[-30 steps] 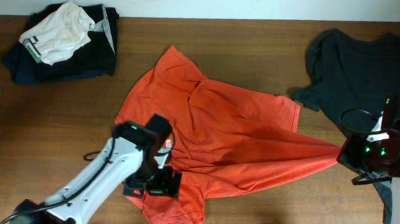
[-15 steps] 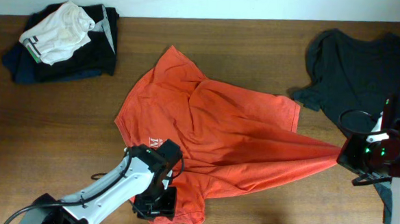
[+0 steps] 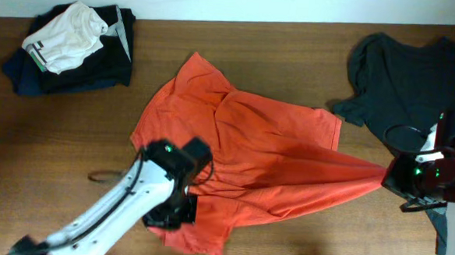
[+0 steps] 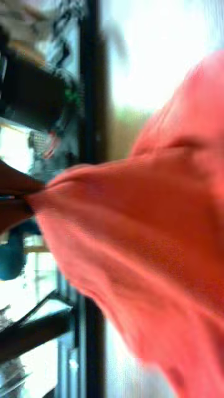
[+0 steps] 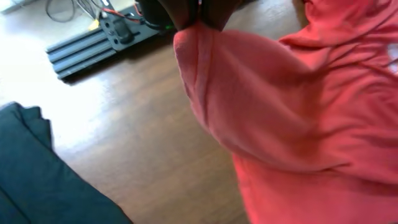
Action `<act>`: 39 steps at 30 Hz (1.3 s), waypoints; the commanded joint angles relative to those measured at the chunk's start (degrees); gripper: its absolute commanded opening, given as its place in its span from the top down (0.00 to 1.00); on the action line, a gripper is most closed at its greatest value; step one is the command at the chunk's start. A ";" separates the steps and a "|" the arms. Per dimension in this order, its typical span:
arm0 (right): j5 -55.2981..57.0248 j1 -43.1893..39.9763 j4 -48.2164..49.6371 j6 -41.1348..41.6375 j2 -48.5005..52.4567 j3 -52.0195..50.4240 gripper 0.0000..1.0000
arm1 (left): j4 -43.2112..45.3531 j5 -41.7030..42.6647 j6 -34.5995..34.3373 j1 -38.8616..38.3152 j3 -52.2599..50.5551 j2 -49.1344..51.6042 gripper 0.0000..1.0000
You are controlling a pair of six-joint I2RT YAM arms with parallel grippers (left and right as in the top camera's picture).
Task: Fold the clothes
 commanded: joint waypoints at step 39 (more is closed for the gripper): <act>-27.78 -10.19 28.68 3.76 34.32 73.31 0.96 | 33.05 -9.81 30.49 41.97 106.47 26.99 0.99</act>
